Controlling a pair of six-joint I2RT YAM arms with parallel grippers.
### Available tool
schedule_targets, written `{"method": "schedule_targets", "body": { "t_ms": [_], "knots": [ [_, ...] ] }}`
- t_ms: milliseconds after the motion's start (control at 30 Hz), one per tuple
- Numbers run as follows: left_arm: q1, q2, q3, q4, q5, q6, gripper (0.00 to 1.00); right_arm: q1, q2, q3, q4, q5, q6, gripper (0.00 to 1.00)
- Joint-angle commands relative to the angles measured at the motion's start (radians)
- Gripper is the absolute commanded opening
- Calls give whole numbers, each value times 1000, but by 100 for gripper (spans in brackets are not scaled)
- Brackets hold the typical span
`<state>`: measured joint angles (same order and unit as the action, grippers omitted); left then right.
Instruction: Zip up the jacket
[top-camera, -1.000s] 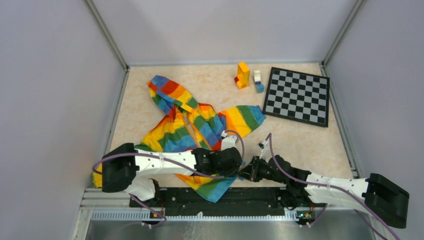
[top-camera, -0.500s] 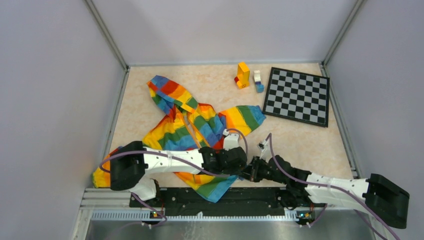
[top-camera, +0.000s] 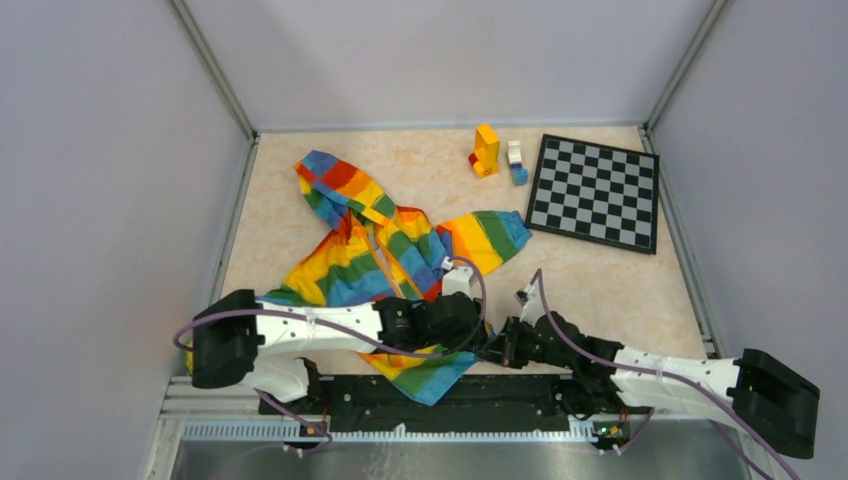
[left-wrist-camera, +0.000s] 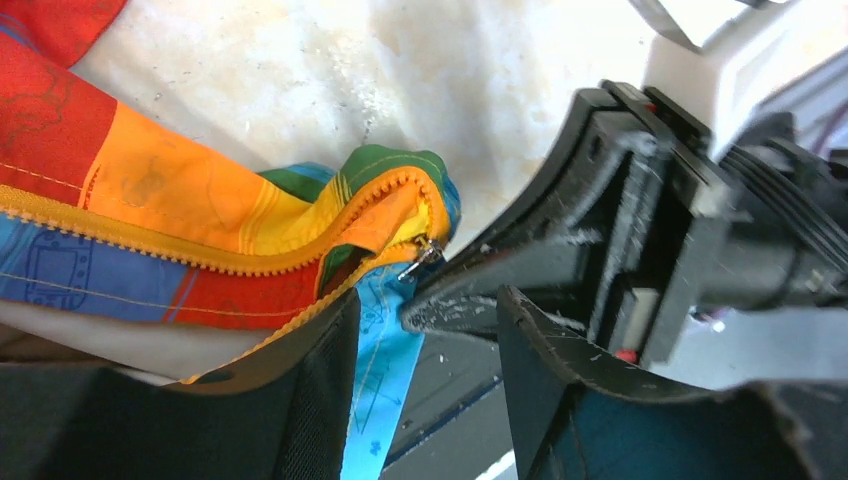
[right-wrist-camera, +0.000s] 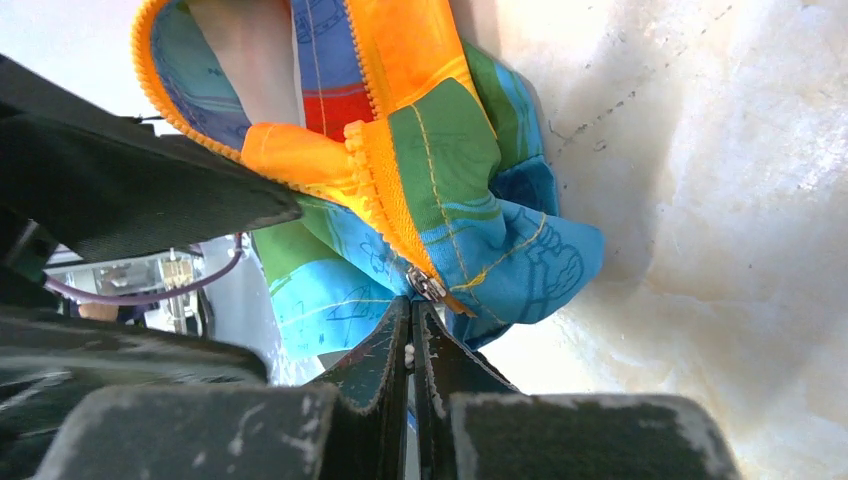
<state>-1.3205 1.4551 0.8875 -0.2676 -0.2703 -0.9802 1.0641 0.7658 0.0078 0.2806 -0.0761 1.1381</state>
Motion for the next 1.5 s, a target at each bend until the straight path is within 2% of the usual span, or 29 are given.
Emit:
{"method": "schedule_targets", "body": {
  "t_ms": [0, 167, 267, 467, 667, 800, 933, 1100, 1200, 1267, 1333, 1367, 1467],
  "knots": [
    [20, -115, -83, 166, 72, 41, 57, 10, -15, -59, -27, -16, 9, 0],
    [26, -112, -79, 148, 110, 62, 49, 10, -33, -27, -105, -17, -21, 13],
    [26, -120, -95, 194, 153, 85, 47, 10, -90, 36, -219, 5, -49, 21],
    [26, -195, -152, 248, 179, 114, 53, 9, -249, 169, -534, 122, -127, 33],
    [32, -290, -204, 229, 161, 111, 61, -29, -277, 240, -651, 163, -190, 41],
    [75, -288, -220, 251, 233, 86, 55, -118, -240, 218, -586, 51, -230, 42],
    [102, -241, -217, 252, 261, 75, 56, -231, -213, 170, -498, -96, -236, 42],
    [106, -191, -216, 260, 300, 84, 62, -256, -236, 161, -495, -111, -279, 44],
    [113, -189, -224, 248, 282, 87, 68, -270, -205, 144, -414, -150, -317, 46],
    [146, -188, -254, 237, 282, 72, 68, -285, -134, 133, -307, -212, -340, 45],
    [217, -196, -309, 232, 304, 40, 57, -285, -55, 131, -167, -262, -353, 42],
    [245, -208, -346, 242, 302, 32, 55, -284, -2, 136, -109, -283, -367, 40],
    [376, -239, -434, 259, 335, 16, 57, -279, 188, 173, 44, -374, -399, 34]
  ]
}}
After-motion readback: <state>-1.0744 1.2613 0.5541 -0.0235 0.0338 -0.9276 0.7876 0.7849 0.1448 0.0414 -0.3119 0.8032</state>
